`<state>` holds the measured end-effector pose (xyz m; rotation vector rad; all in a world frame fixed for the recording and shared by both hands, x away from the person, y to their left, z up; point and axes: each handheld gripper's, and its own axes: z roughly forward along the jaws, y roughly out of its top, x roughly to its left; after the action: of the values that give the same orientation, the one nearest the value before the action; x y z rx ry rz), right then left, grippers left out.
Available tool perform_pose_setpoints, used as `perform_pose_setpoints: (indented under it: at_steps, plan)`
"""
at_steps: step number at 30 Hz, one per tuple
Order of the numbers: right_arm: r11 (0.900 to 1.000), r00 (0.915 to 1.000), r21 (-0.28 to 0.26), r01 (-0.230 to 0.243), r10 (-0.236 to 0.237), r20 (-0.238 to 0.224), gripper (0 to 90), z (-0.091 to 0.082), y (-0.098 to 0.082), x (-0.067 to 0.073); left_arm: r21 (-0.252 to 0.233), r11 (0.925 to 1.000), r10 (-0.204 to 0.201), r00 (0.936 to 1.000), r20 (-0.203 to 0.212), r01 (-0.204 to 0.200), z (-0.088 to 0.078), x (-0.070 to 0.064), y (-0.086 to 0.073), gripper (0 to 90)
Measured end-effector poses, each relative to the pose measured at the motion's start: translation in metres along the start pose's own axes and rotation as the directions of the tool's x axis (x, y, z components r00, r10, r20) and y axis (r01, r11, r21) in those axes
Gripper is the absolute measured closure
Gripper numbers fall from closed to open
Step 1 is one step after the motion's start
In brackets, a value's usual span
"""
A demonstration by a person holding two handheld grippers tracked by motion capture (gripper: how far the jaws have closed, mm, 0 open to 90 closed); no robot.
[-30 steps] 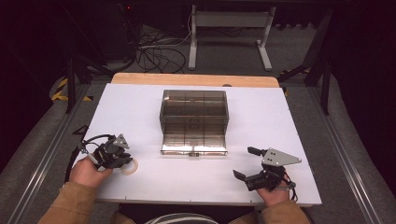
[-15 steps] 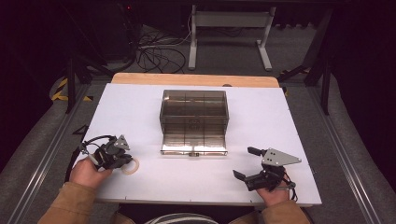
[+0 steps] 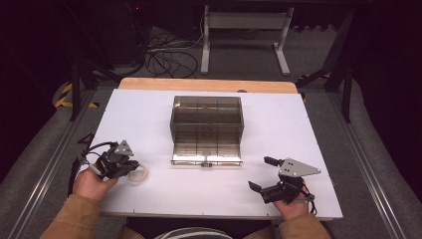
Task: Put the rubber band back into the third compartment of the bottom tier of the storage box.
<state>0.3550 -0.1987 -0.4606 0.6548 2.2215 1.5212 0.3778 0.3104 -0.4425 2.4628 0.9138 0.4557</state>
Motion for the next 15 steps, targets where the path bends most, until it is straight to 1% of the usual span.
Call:
perform_pose_setpoints:
  at_steps: [3,7,12,15]
  plan:
    - [1.0,1.0,0.004,0.0,0.0,0.002,1.0,0.0,0.0,0.0,-0.024,0.9996,-0.012,0.9998,-0.013,0.012,-0.004,0.0,0.0,85.2]
    - [1.0,1.0,0.004,-0.001,0.001,0.003,0.9,0.0,0.0,0.0,-0.058,0.9982,-0.016,0.9995,-0.027,0.014,-0.009,-0.001,0.001,85.2]
    - [1.0,1.0,0.005,-0.004,0.004,0.004,0.9,0.001,0.0,-0.001,-0.127,0.9909,-0.049,0.9985,-0.027,0.045,-0.017,0.0,0.001,85.2]
    - [1.0,1.0,0.005,-0.005,0.005,0.005,1.0,0.001,-0.001,-0.001,-0.159,0.9855,-0.062,0.998,-0.013,0.059,-0.022,0.001,0.0,85.2]
